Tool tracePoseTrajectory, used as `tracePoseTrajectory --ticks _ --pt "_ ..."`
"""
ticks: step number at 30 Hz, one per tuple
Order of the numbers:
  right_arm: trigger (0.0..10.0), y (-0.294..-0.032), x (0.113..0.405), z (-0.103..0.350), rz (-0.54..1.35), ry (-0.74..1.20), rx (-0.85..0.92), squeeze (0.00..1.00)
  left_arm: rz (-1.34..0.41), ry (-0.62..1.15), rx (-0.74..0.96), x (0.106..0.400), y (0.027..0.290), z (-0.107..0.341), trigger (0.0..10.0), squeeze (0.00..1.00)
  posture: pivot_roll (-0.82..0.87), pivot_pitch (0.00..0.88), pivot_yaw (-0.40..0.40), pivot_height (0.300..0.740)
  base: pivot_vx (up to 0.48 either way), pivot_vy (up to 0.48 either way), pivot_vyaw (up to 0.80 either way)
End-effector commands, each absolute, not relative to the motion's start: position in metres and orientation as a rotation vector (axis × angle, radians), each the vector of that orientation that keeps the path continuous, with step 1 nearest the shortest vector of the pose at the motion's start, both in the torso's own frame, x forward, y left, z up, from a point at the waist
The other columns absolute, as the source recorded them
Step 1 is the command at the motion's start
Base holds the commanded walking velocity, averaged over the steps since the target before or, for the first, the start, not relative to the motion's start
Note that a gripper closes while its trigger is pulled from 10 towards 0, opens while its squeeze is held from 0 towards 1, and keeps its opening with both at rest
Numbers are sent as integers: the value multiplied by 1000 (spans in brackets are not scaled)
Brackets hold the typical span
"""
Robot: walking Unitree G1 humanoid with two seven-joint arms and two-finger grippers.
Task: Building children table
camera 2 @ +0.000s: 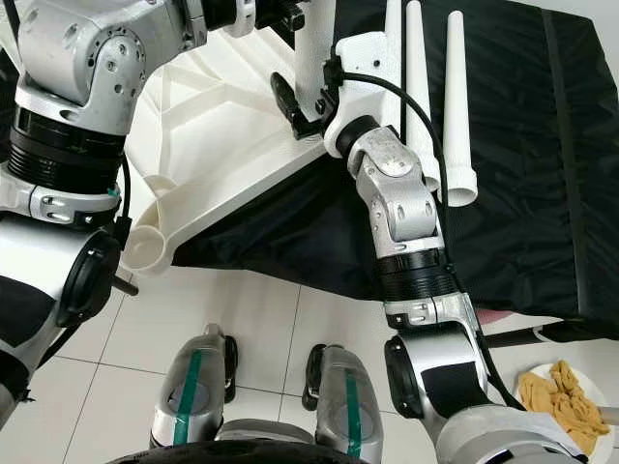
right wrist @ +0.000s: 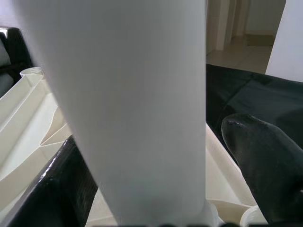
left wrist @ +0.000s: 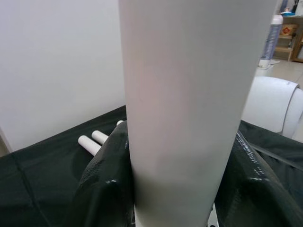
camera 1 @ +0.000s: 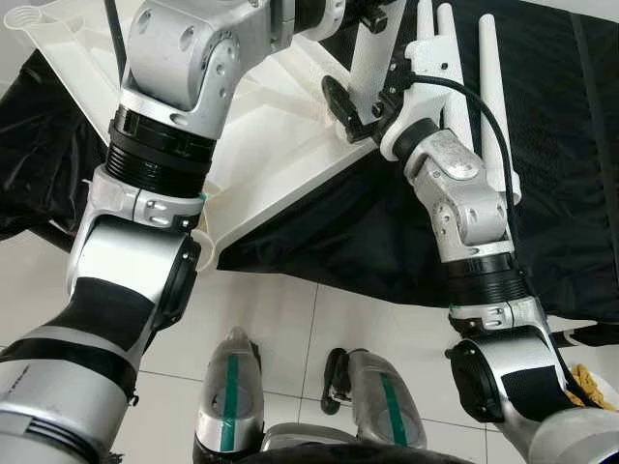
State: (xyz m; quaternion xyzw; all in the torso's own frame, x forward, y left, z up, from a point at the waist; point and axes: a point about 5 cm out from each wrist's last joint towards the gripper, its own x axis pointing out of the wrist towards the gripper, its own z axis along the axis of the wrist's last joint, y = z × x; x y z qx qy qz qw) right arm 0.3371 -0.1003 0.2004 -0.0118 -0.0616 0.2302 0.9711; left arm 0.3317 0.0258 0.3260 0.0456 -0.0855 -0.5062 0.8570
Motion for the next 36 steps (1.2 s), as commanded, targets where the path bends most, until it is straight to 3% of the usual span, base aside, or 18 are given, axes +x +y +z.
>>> tracePoseTrajectory --ticks 1,7,8,13,14,16,17,32,33,34,35,36 --pt "9647 -101 340 202 448 -131 -31 0 -1064 -214 115 327 21 333 10000 0 108 2 -34 740 0 0 0" --pt "10000 -101 341 209 445 -157 -36 0 -1071 -212 120 326 20 332 10000 0 108 0 -31 740 0 0 0" --pt "8392 -101 341 210 445 -163 -37 0 -1072 -211 121 326 19 332 10000 0 108 0 -30 740 0 0 0" --pt "7922 -100 341 214 452 -176 -35 0 -1074 -207 120 326 19 331 10000 0 109 0 -31 740 0 0 0" --pt "3490 -100 341 214 456 -177 -26 0 -1074 -206 122 326 19 331 10000 0 109 0 -30 740 0 0 0" --pt "3490 -100 341 215 458 -178 -20 0 -1074 -206 124 326 19 331 10000 0 109 1 -30 740 0 0 0" --pt "0 -100 341 214 459 -173 -18 0 -1074 -204 129 326 19 330 10000 0 110 2 -30 740 0 0 0" --pt "0 -101 342 205 466 -127 -19 0 -1077 -215 174 323 16 331 10000 0 117 18 -40 740 0 0 0" --pt "7294 -101 342 205 457 -123 -19 0 -1093 -219 161 321 15 331 10000 0 113 22 -42 740 0 0 0" --pt "10000 -102 343 205 446 -117 -10 0 -1099 -214 135 320 15 330 10000 522 112 23 -42 740 0 0 0" --pt "10000 -102 343 205 446 -117 -10 0 -1099 -214 135 320 15 330 10000 522 112 23 -42 740 0 0 0" --pt "10000 -102 344 205 439 -114 -4 0 -1103 -210 116 319 15 330 10000 1000 111 24 -42 740 0 0 0"
